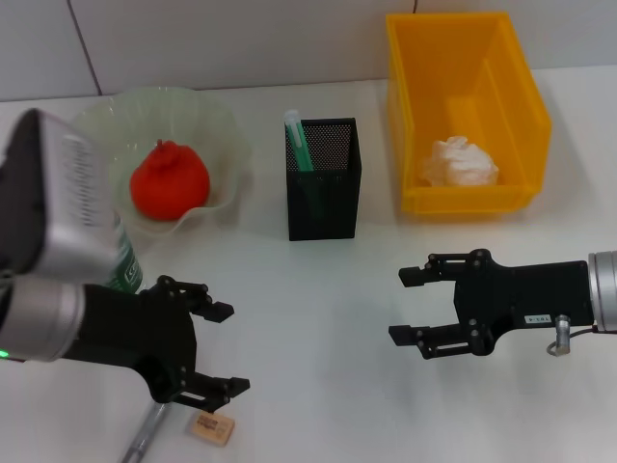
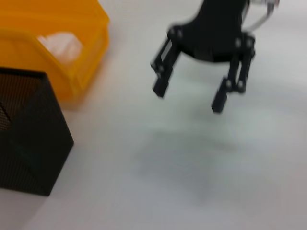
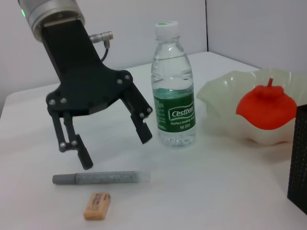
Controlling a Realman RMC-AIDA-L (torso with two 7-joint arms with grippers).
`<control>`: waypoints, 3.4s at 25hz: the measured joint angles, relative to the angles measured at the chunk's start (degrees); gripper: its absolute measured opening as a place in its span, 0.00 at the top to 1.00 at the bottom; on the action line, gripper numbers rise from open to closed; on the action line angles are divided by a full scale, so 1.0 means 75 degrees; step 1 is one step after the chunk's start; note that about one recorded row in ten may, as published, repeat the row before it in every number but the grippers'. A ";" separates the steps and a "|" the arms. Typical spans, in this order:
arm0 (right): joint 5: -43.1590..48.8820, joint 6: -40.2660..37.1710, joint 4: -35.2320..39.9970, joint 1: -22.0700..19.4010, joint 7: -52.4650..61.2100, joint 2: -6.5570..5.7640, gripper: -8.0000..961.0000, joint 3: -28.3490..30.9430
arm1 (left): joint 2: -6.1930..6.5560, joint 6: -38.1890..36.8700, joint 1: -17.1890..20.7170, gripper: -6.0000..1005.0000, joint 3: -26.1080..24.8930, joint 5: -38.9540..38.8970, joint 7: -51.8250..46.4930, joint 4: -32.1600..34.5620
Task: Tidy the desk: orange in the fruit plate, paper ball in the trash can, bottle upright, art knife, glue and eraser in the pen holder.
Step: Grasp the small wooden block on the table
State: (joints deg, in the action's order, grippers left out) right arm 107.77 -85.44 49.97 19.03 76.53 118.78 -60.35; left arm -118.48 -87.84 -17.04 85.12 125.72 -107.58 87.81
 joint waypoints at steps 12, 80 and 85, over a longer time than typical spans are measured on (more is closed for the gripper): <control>0.0089 0.0059 -0.0085 0.0320 0.0003 0.0011 0.20 0.0009 | -0.0022 -0.0228 -0.0765 0.25 0.1886 0.2456 -0.1556 0.0819; -0.1093 0.0178 -0.0886 -0.0111 -0.1920 0.0065 0.21 0.0126 | -0.0093 -0.0677 -0.2126 0.26 0.4544 0.3941 -0.3330 0.0190; -0.1093 0.0233 -0.0889 -0.0073 -0.1921 0.0066 0.21 0.0125 | -0.0094 -0.0681 -0.2183 0.29 0.4672 0.3945 -0.3347 0.0224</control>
State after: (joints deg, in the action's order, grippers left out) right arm 99.57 -83.68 43.31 18.49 62.13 119.27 -59.41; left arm -119.18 -92.94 -33.41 120.16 155.30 -132.68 89.49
